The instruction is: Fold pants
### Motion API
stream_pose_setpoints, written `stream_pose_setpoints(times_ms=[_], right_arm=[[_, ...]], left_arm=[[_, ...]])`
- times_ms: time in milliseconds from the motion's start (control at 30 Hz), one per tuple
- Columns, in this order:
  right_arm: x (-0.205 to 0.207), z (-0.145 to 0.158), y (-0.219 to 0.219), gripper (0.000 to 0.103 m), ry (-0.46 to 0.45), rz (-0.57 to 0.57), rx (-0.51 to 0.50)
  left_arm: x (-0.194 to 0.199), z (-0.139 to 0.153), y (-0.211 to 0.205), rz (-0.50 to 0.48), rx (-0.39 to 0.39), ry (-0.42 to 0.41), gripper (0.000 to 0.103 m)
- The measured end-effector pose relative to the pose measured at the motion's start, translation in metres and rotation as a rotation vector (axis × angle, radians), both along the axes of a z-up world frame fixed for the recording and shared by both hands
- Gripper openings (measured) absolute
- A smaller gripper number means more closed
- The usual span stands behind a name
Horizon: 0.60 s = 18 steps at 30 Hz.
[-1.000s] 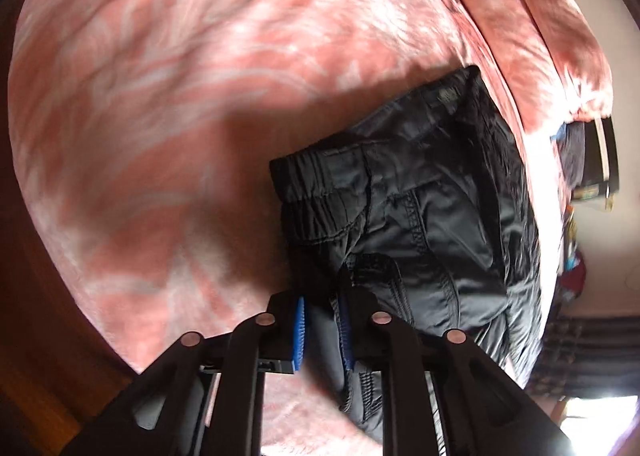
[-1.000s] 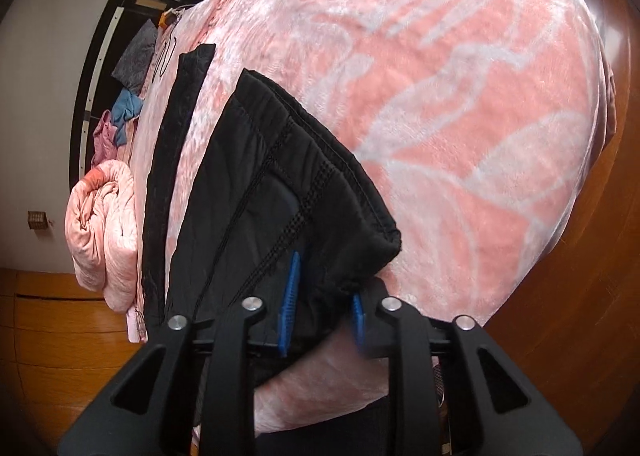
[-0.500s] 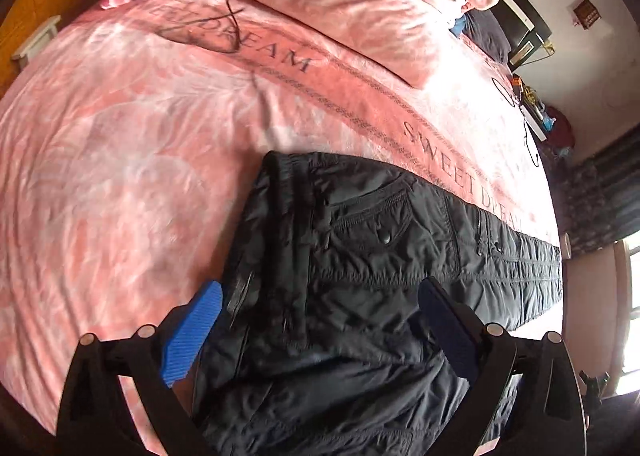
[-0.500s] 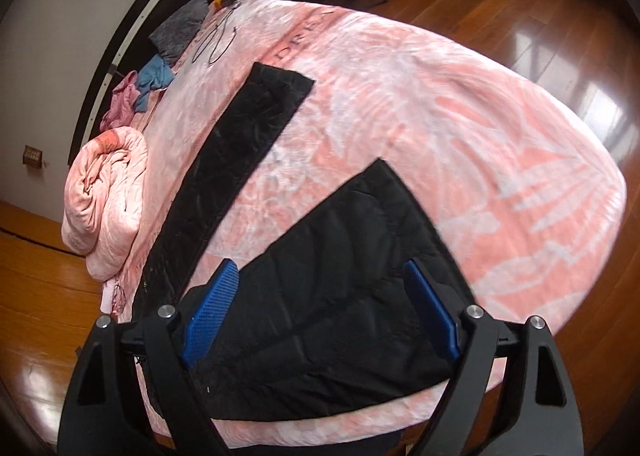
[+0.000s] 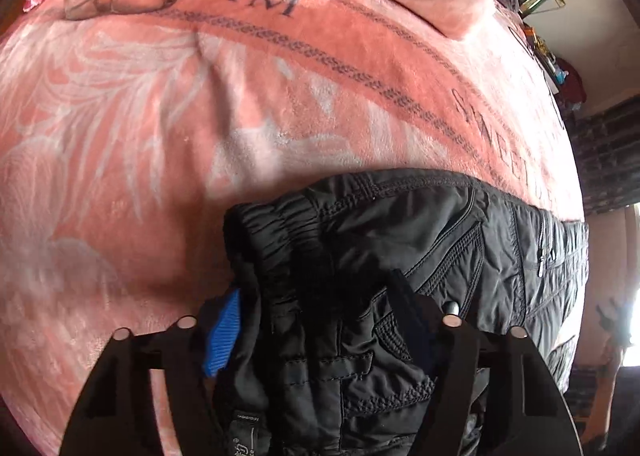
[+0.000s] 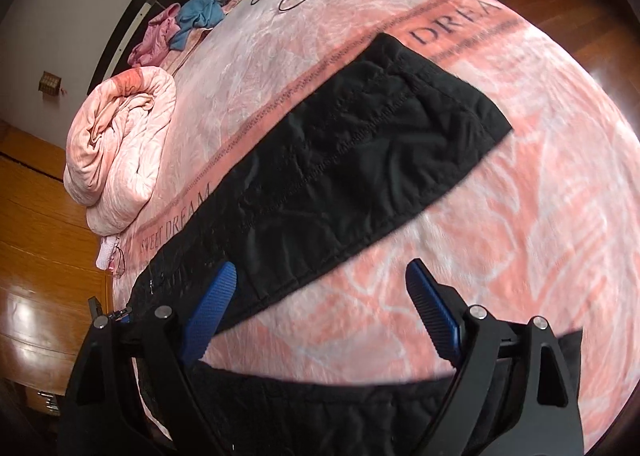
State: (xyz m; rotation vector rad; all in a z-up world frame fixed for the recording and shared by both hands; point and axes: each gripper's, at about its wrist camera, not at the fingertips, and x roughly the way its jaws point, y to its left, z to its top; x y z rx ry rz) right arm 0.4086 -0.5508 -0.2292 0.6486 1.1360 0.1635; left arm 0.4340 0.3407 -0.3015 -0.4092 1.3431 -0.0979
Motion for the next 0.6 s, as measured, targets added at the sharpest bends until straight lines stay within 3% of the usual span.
stream_pose_setpoints(times_ms=[167,233,400,600], right_arm=[[0.088,-0.001,-0.032,0.090,-0.008,-0.004,-0.019],[0.123,-0.008,-0.047,0.090,0.003,-0.021,-0.023],[0.192,-0.045,-0.064,0.090,0.067,-0.002,-0.131],[0.238,-0.083,-0.068,0.090,0.103,0.043,-0.194]], left_arm=[[-0.001,-0.002,0.012,0.033,-0.024,0.003,0.047],[0.000,-0.002,0.016,0.051,-0.023,-0.007,0.044],[-0.003,-0.003,0.016,0.085,-0.010,-0.025,0.042],[-0.007,-0.002,0.016,0.119,-0.004,-0.041,0.043]])
